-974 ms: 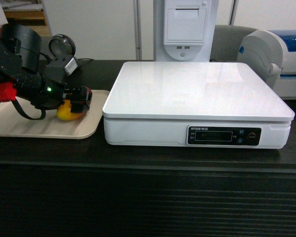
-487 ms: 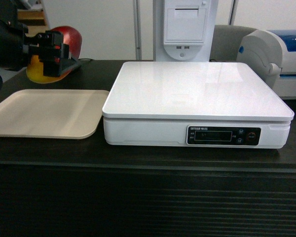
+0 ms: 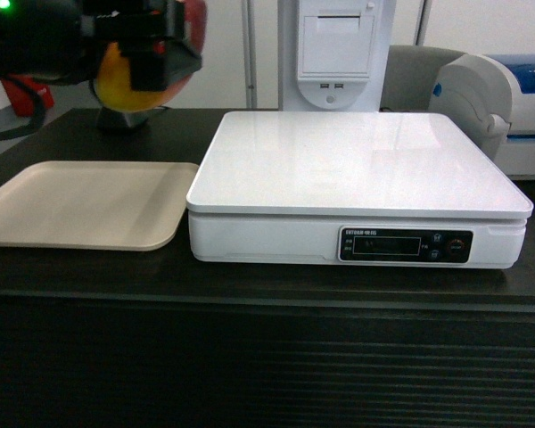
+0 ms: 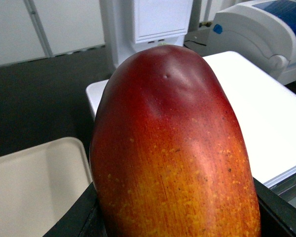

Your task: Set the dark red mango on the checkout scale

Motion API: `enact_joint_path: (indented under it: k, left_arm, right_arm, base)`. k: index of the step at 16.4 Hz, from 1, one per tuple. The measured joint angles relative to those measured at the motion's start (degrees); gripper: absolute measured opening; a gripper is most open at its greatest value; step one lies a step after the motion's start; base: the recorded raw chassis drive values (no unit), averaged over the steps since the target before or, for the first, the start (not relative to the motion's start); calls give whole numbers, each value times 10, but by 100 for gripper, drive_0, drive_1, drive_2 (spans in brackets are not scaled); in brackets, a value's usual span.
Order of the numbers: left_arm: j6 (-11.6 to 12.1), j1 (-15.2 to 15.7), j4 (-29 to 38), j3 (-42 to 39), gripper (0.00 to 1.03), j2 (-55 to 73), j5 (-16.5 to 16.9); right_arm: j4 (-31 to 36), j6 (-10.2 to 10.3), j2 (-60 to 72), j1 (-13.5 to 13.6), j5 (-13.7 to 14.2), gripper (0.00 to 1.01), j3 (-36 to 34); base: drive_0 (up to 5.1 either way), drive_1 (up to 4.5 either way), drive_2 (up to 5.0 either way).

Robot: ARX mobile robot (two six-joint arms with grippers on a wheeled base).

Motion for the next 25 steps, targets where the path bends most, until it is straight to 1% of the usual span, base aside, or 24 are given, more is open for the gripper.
enact_joint_path:
  k: [2,3,6,9,12,13,14,15,18,21,22,25]
  left_arm:
    - [-4,-30,-23,61,61,49,0]
    - [-10,-43,-41,98,61,83,0]
    - [-11,-71,-104,223,61,189,-13]
    - [-10,-93,-158,329,61,264,-31]
    - [-20,-112,-213,427,61,335,-42]
    - [-26,-118,-233,459,61,358,-55]
    - [-30,-122,-252,486,61,378,-60]
    - [-40,-128,-272,513,61,399,-66]
    - [-79,-143,-308,569,61,439,-85]
    - [-109,-159,-336,597,61,454,-99]
    - [-116,-164,-337,597,61,456,-109]
    - [-120,-169,-341,589,61,457,-115]
  right_arm:
    - [0,0,0,0,0,98,0]
    - [0,0,0,0,0,98,0]
    - [0,0,0,0,0,98,0]
    - [0,0,0,0,0,98,0]
    - [0,0,0,0,0,98,0]
    - [0,0,0,0,0,98,0]
    - [0,0,0,0,0,98,0]
    - [0,0,0,0,0,98,0]
    - [0,0,0,0,0,98,0]
    - [0,0,0,0,0,98,0]
    - [0,0,0,0,0,98,0]
    - [0,0,0,0,0,98,0]
  base:
    - [0,0,0]
    - [0,0,0]
    - [0,0,0]
    - [0,0,0]
    - [0,0,0]
    - [0,0,0]
    - [0,0,0]
    - [0,0,0]
    - [0,0,0]
    - [0,0,0]
    - [0,0,0]
    - [0,0,0]
